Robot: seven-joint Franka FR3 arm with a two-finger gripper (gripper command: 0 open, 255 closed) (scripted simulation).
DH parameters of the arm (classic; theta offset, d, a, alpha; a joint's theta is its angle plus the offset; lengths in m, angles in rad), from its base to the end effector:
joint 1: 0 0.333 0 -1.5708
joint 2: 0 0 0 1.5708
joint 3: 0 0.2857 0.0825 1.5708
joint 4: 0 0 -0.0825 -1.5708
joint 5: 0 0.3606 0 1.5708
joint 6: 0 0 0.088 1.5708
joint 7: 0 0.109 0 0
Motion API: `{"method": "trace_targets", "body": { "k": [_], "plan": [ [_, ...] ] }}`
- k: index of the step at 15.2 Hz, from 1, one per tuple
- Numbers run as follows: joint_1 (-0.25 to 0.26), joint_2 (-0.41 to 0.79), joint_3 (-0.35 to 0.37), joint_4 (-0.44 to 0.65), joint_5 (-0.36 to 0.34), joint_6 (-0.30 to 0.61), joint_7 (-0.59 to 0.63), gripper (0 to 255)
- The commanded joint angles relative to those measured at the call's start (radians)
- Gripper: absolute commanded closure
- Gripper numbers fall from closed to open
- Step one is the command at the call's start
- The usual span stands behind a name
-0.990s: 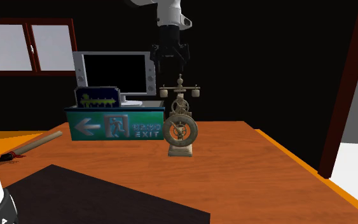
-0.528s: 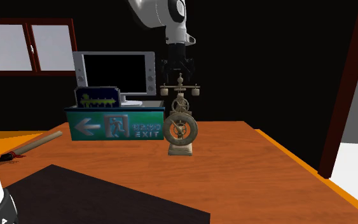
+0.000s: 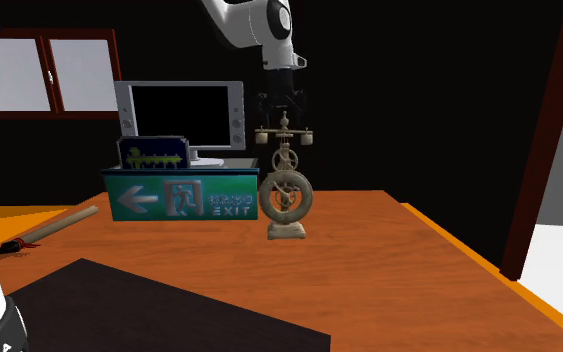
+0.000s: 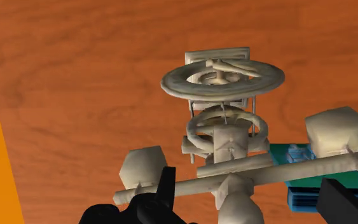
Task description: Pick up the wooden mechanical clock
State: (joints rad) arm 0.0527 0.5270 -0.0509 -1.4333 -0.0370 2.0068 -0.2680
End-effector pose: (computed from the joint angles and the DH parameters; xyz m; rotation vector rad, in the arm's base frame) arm 0.6729 0.0046 0.3735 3.0432 0.4477 0.0597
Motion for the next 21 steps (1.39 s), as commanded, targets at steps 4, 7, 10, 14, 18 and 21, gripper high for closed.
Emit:
{"method": "trace_targets", "body": {
  "k": [4,7,10,14,18,21],
  "plan": [
    [-0.007,0.127,-0.004,0.001,-0.004,0.031,0.000,0],
    [-0.031,0.087,-0.009,-0.097,-0.002,0.093,-0.029,255],
    [-0.048,0.127,-0.012,0.026,0.004,0.009,-0.052,255],
    [-0.020,0.075,-0.008,-0.058,-0.004,0.037,-0.019,255],
    [-0.008,0.115,-0.003,0.010,-0.005,0.011,-0.001,255],
    [-0.008,0.099,-0.002,0.025,-0.006,-0.020,-0.002,255]
  ]
}}
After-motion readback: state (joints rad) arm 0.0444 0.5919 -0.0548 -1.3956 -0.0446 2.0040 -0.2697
